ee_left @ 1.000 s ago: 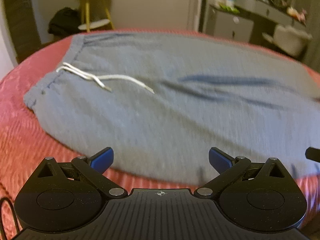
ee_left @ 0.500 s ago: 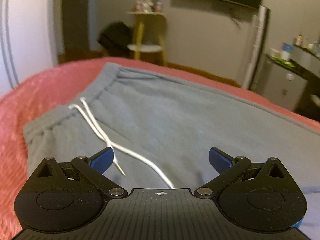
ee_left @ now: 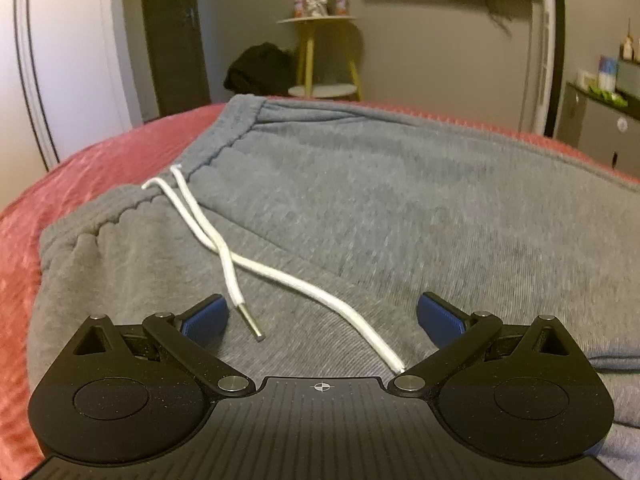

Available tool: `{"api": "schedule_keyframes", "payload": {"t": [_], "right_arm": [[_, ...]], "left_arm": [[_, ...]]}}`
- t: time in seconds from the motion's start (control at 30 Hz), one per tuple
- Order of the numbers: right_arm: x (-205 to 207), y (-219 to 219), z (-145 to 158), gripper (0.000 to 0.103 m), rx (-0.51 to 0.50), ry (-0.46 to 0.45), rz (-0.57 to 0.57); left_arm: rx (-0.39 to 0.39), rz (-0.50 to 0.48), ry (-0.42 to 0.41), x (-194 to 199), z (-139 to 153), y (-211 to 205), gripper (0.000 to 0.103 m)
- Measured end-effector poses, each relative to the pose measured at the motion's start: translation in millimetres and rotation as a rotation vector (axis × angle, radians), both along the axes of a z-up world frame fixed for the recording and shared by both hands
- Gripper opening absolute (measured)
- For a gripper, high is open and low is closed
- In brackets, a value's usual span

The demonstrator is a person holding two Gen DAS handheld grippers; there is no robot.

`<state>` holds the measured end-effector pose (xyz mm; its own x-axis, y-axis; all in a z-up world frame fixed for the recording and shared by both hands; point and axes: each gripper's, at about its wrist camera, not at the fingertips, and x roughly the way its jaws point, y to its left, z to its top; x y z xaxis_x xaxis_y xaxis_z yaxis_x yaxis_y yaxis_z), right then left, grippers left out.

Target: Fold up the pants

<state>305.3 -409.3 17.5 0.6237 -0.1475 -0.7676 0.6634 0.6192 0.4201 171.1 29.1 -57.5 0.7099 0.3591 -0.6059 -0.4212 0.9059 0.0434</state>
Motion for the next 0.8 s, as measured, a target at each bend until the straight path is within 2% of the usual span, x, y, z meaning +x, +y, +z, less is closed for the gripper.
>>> {"api": "schedule_keyframes", "payload": {"t": [0.1, 0.23, 0.3, 0.33, 0.37, 0.4, 0.47, 0.53, 0.6, 0.7, 0.8], "right_arm": [[27, -4, -9, 0.054, 0.008, -0.011, -0.076], [52, -8, -22, 0.053, -0.043, 0.040, -0.125], [59, -7, -24, 0.041, -0.088, 0.054, -0.124], [58, -7, -25, 0.019, -0.115, 0.074, -0.132], [57, -8, -25, 0.010, -0.129, 0.094, -0.143], [52, -11, -25, 0.010, -0.116, 0.077, -0.137], [38, -14, -23, 0.002, -0.104, 0.044, -0.106], [15, -12, -16, 0.002, -0.102, -0.002, -0.086], [-23, -12, -8, 0.002, -0.077, -0.113, -0.082], [-110, -3, -1, 0.002, -0.037, -0.231, -0.082], [-199, 18, -13, 0.002, -0.032, -0.256, -0.096]], "left_arm": [[-0.044, 0.020, -0.036, -3, -4, 5, 0.103], [-0.036, 0.022, -0.054, -3, -5, 4, 0.103], [-0.041, 0.023, -0.061, -2, -6, 5, 0.103], [-0.047, 0.023, -0.063, -3, -6, 5, 0.103], [-0.054, 0.023, -0.064, -2, -7, 7, 0.103], [-0.061, 0.023, -0.066, -3, -7, 8, 0.103], [-0.068, 0.023, -0.069, -4, -8, 9, 0.103], [-0.073, 0.021, -0.073, -5, -8, 9, 0.103], [-0.083, 0.020, -0.079, -6, -8, 11, 0.103], [-0.088, 0.019, -0.083, -7, -7, 12, 0.103], [-0.085, 0.019, -0.083, -8, -7, 11, 0.103]]}}
